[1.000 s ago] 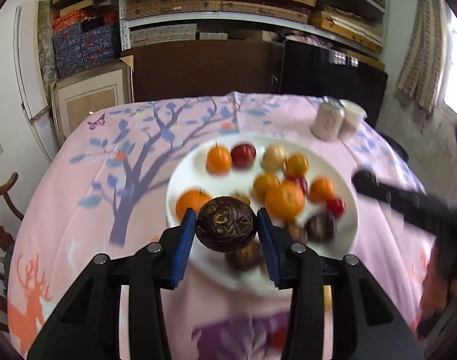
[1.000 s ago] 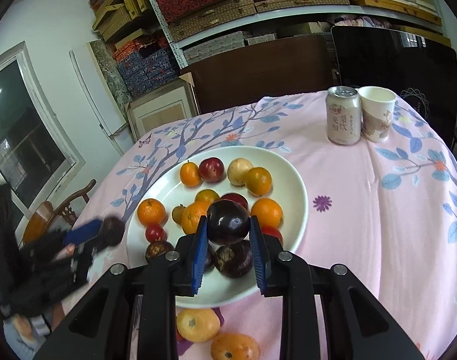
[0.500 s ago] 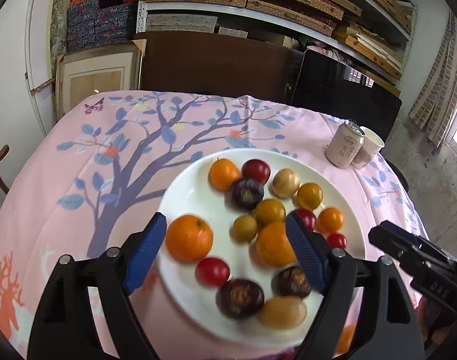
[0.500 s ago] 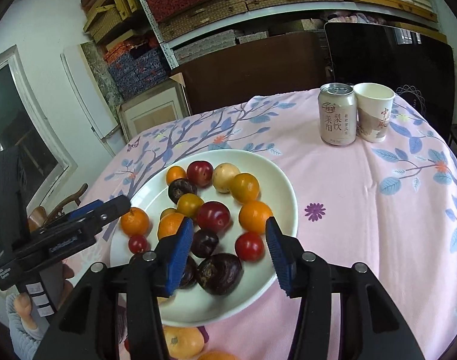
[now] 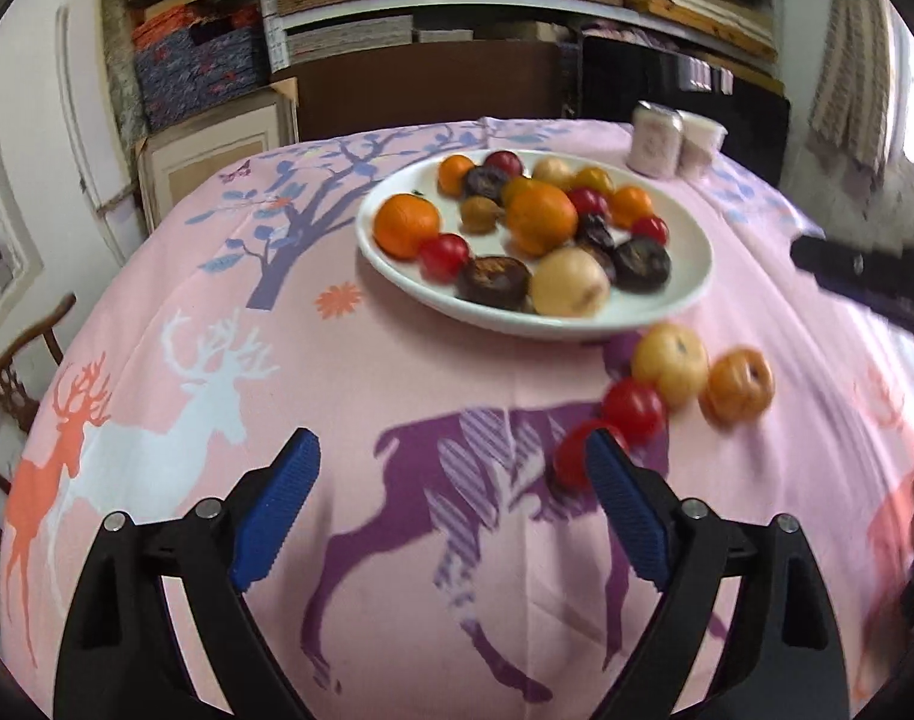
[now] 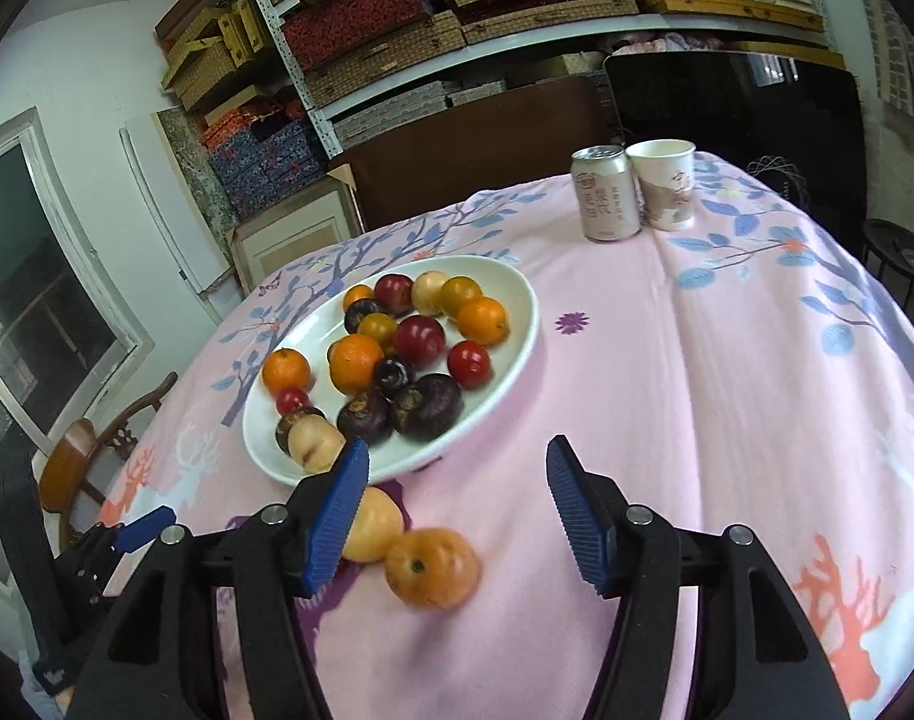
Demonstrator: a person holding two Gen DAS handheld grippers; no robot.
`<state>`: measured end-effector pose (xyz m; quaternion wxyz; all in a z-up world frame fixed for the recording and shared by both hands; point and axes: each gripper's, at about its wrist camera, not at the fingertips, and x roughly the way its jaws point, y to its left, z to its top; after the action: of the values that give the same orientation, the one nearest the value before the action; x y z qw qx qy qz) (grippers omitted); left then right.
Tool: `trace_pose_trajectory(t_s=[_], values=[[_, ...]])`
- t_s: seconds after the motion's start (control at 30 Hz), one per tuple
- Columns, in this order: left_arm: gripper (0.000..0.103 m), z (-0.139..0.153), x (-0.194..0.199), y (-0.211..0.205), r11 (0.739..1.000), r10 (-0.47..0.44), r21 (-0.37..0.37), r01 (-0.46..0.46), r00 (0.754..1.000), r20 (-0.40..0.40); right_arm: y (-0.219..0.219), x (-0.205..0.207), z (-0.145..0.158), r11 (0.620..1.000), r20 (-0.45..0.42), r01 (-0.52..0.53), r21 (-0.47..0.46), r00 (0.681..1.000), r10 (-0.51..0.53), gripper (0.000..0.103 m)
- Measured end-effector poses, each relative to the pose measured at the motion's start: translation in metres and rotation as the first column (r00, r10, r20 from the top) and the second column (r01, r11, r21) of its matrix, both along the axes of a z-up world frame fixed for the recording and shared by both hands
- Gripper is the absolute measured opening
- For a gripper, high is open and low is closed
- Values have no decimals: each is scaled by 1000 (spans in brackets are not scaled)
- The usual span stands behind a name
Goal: Organize fruits
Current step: 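Withdraw both open tools from the plate toward the remaining fruit, then grasp a red tomato with the left tool while the right tool grasps a pale yellow fruit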
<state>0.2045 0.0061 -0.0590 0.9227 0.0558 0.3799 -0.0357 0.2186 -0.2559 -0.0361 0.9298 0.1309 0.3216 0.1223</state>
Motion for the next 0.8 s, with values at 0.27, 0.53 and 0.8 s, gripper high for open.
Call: trace_pose_trajectory(t_s=[0.27,0.53,0.8], values=[[87,-8,0,-20,997,-72,16,72,997,-5,-10,-2,-1,999,-8,19,33,1000,-18,69],[57,-20,16,-28,990,-135,-55,130,986,-100,-10,-4,-2,999,-19,21,30,1000,-20,72],[32,-20,16,-33,981,-184,-82,177,978,-96,-5,-2,-5,1000,-34,14,11,999,-13,72]])
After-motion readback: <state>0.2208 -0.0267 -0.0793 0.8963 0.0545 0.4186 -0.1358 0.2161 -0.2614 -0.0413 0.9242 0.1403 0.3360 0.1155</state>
